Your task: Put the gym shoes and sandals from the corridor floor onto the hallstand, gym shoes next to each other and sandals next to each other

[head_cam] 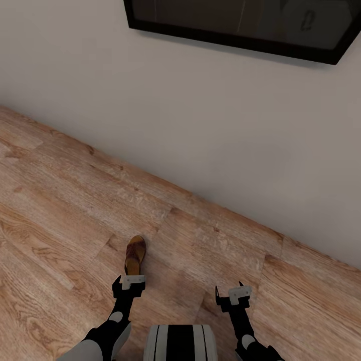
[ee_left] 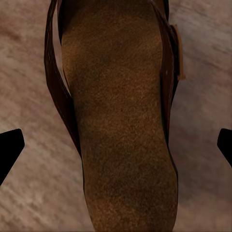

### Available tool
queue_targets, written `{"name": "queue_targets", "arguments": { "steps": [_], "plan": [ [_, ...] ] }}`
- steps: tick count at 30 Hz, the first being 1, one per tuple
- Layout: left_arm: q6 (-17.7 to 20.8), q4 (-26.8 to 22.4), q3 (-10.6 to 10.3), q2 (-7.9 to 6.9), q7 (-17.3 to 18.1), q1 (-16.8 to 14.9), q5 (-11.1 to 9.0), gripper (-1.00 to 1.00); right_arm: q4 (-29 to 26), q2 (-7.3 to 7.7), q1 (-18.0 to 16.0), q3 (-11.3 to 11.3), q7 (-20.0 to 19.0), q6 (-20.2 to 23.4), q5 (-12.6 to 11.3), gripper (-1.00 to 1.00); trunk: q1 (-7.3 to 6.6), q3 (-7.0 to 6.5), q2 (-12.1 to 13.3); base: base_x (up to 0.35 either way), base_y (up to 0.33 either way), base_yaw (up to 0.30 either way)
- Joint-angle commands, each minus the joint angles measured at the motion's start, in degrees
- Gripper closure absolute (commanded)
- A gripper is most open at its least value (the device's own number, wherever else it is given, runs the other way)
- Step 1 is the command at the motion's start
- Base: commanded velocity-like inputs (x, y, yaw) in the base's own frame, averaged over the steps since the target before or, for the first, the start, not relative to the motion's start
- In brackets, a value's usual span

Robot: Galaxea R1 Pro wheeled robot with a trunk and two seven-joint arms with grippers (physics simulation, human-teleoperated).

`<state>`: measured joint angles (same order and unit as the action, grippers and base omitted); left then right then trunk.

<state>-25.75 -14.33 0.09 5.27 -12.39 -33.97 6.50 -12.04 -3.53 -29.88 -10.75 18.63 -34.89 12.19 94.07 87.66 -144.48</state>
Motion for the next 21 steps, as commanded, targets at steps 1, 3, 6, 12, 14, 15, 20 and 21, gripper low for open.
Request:
{"name": "queue_targets", "arguments": {
  "steps": [1, 3, 6, 12, 14, 15, 20, 21],
  "plan": [
    [0.0, 0.0, 0.0, 0.0, 0.0, 0.0, 0.0, -1.0, 0.0, 0.0, 0.0, 0.01, 0.0, 0.0, -0.01, -1.0, 0.0, 0.01, 0.0, 0.0, 0.0, 0.0],
    [0.0, 0.0, 0.0, 0.0, 0.0, -0.02, 0.0, -1.0, 0.0, 0.01, 0.0, 0.0, 0.0, 0.0, 0.01, -1.0, 0.0, 0.03, 0.0, 0.0, 0.0, 0.0],
    [-0.14, 0.0, 0.0, 0.0, 0.0, -0.04, 0.0, -1.0, 0.0, 0.01, 0.0, -0.01, 0.0, 0.0, 0.02, -1.0, 0.0, 0.05, 0.0, 0.0, 0.0, 0.0],
    [-1.66, 0.06, 0.0, 0.0, 0.0, -0.03, 0.0, -1.0, 0.0, -0.01, 0.0, -0.05, 0.0, -0.01, 0.03, -1.0, 0.0, 0.08, 0.0, 0.0, 0.0, 0.0],
    [-1.86, 0.07, 0.0, 0.0, 0.0, -0.01, 0.0, -1.0, 0.0, -0.02, 0.0, -0.05, 0.0, -0.01, 0.03, -1.0, 0.0, 0.16, 0.0, 0.0, 0.0, 0.0],
    [-1.93, 0.08, 0.0, 0.0, 0.0, -0.02, 0.0, -1.0, 0.0, -0.02, 0.0, -0.05, 0.0, -0.02, 0.03, -1.0, 0.0, 0.22, 0.0, 0.0, 0.0, 0.0],
    [-2.16, 0.08, 0.0, 0.0, 0.0, -0.02, 0.0, -1.0, 0.0, -0.02, 0.0, -0.06, 0.0, -0.01, 0.03, -1.0, 0.0, 0.49, 0.0, 0.0, 0.0, 0.0],
    [-2.17, 0.08, 0.0, 0.0, 0.0, -0.01, 0.0, -1.0, 0.0, -0.01, 0.0, -0.06, 0.0, -0.01, 0.03, -1.0, 0.0, 0.52, 0.0, 0.0, 0.0, 0.0]
  ]
}}
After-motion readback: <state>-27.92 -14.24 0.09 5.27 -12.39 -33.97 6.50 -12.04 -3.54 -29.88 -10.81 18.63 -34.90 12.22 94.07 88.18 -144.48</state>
